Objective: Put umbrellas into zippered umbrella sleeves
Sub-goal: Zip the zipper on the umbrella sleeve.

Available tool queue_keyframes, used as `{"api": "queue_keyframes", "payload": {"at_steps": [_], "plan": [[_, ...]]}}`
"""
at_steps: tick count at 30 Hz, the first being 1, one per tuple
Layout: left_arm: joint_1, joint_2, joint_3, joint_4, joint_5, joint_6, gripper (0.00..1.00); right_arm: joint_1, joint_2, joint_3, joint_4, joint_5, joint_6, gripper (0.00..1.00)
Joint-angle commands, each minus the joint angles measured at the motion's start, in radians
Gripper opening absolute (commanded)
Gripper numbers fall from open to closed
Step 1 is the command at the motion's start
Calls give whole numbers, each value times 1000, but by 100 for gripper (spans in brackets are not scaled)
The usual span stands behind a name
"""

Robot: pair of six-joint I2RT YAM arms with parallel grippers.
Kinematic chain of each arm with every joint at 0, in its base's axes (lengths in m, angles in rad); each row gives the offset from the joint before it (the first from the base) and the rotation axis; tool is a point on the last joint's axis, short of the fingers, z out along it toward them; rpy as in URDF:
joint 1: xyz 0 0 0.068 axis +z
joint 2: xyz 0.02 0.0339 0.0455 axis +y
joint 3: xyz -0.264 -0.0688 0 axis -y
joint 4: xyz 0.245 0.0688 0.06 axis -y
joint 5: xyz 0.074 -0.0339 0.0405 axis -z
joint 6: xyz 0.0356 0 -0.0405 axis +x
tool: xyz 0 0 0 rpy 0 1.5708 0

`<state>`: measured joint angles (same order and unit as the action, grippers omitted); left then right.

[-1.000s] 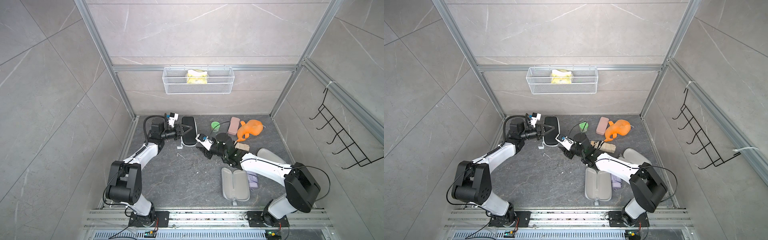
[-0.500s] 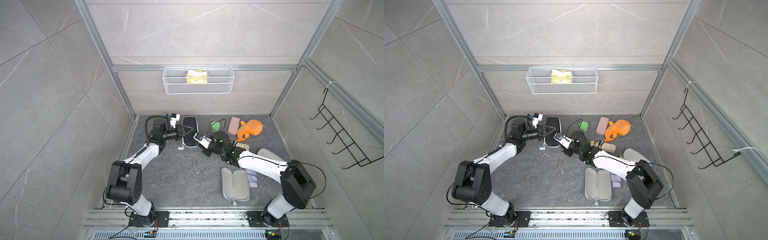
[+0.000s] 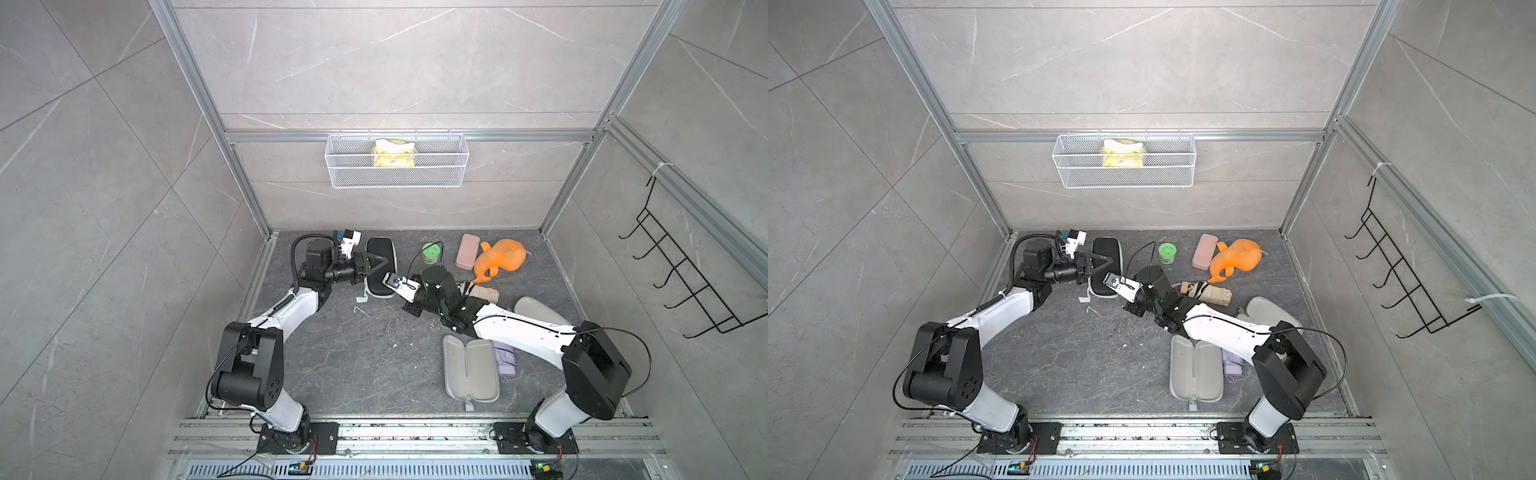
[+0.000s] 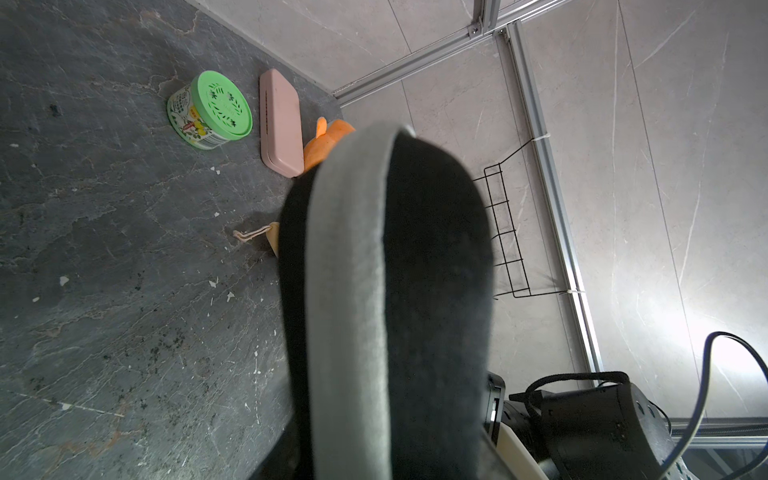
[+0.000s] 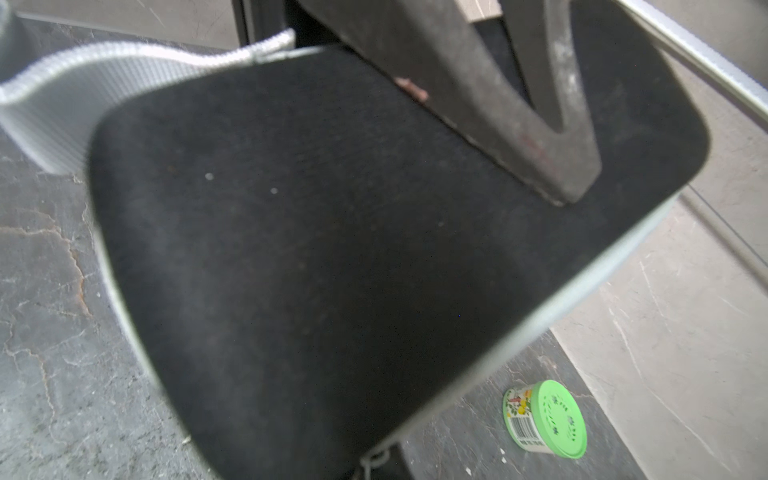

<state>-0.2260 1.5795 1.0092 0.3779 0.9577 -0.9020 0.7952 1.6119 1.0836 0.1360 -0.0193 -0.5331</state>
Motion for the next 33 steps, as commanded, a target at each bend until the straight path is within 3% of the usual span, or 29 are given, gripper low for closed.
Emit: {"api": "queue_keyframes", "payload": {"at_steps": [1, 10, 15, 19, 30, 33], "plan": [[28, -68, -4, 81, -52, 12, 5, 45, -68, -31, -42, -22, -31, 0], [44, -64, -66, 261, -175, -84, 0, 152, -73, -57, -72, -76, 80, 0], [46, -78, -94, 266, -217, -70, 0, 195, -62, -42, -55, 10, 140, 0], [67, -102, -90, 187, -222, -4, 0, 199, -91, -90, -33, 107, 102, 0], [84, -108, -21, 38, -202, 141, 0, 225, -185, -170, -53, -95, -22, 0], [72, -87, -6, 59, -127, 101, 0, 224, -151, -129, -96, -27, -19, 0]]}}
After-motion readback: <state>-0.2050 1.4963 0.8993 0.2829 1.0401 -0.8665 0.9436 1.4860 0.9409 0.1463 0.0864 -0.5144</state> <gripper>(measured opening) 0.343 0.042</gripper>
